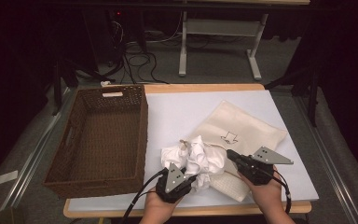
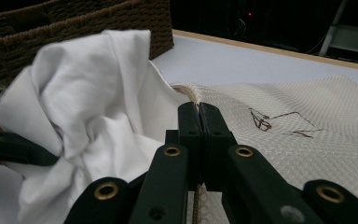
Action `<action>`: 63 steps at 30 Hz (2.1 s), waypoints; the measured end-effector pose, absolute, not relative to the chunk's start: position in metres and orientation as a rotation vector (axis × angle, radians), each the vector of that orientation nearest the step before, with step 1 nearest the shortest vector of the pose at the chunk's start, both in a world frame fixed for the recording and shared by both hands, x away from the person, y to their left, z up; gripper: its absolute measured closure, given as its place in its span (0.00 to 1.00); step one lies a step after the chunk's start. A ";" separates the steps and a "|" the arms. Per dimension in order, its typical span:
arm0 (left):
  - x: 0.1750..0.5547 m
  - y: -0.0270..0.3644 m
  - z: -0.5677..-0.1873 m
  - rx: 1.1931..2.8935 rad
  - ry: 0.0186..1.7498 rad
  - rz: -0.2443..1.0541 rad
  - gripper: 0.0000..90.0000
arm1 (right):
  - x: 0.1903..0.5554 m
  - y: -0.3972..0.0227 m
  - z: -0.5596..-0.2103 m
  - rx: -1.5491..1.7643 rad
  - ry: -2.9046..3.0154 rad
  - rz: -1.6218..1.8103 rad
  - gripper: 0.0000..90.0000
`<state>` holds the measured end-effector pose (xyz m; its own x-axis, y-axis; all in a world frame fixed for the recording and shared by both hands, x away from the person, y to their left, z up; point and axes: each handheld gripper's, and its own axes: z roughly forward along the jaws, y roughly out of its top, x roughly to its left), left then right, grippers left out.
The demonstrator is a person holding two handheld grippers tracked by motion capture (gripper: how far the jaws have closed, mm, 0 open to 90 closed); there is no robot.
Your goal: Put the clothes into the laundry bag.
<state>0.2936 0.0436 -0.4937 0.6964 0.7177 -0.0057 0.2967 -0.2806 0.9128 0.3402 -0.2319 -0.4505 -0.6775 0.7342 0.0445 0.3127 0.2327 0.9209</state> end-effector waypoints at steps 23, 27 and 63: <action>0.293 0.041 -0.486 1.706 0.778 0.457 0.39 | 0.336 -0.238 -0.454 0.979 2.113 1.439 1.00; 0.298 0.037 -0.484 1.705 0.796 0.437 0.28 | 0.336 -0.237 -0.454 0.981 2.114 1.435 1.00; 0.294 0.011 -0.506 1.830 0.776 0.381 0.84 | 0.338 -0.251 -0.439 0.991 1.984 1.528 1.00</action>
